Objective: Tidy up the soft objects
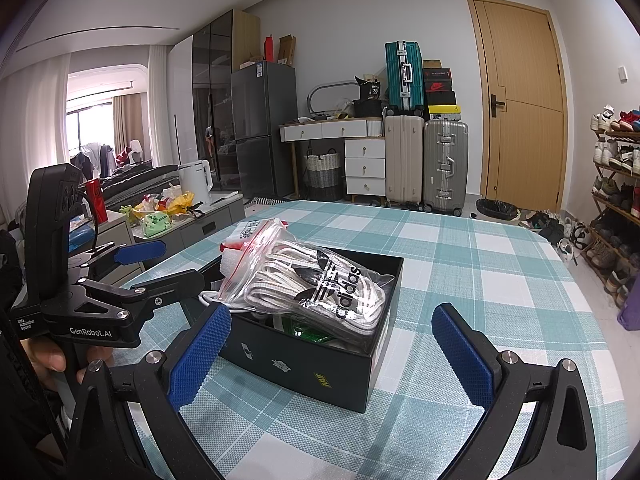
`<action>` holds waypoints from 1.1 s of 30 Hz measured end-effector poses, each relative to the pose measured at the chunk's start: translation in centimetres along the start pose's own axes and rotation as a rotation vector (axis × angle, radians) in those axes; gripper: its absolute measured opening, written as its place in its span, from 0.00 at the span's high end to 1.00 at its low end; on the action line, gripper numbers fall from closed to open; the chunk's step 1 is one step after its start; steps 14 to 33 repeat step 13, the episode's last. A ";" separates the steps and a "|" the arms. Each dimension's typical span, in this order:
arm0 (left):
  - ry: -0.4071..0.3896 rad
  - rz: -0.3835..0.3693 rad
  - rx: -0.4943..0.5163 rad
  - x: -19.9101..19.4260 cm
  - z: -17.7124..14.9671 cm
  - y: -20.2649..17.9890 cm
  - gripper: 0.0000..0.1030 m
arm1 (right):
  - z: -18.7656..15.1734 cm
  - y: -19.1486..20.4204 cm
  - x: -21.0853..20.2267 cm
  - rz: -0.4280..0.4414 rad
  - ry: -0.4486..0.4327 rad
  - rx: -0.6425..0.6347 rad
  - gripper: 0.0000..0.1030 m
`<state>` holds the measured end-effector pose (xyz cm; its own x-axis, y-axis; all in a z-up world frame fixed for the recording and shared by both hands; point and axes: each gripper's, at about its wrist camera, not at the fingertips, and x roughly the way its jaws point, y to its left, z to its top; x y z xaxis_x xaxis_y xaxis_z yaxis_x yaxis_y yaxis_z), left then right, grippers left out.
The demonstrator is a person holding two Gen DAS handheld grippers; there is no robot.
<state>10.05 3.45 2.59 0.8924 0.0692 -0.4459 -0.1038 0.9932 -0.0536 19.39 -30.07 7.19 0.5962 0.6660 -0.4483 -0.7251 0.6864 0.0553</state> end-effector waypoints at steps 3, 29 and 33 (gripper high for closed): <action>0.000 0.000 0.001 0.0 0.0 0.0 0.00 | 0.0 0.0 0.0 0.000 0.000 0.000 0.01; -0.005 -0.001 0.004 0.0 0.1 -0.2 0.00 | 0.0 0.0 0.0 0.000 0.000 0.000 0.01; -0.005 -0.001 0.004 0.0 0.1 -0.2 0.00 | 0.0 0.0 0.0 0.000 0.000 0.000 0.01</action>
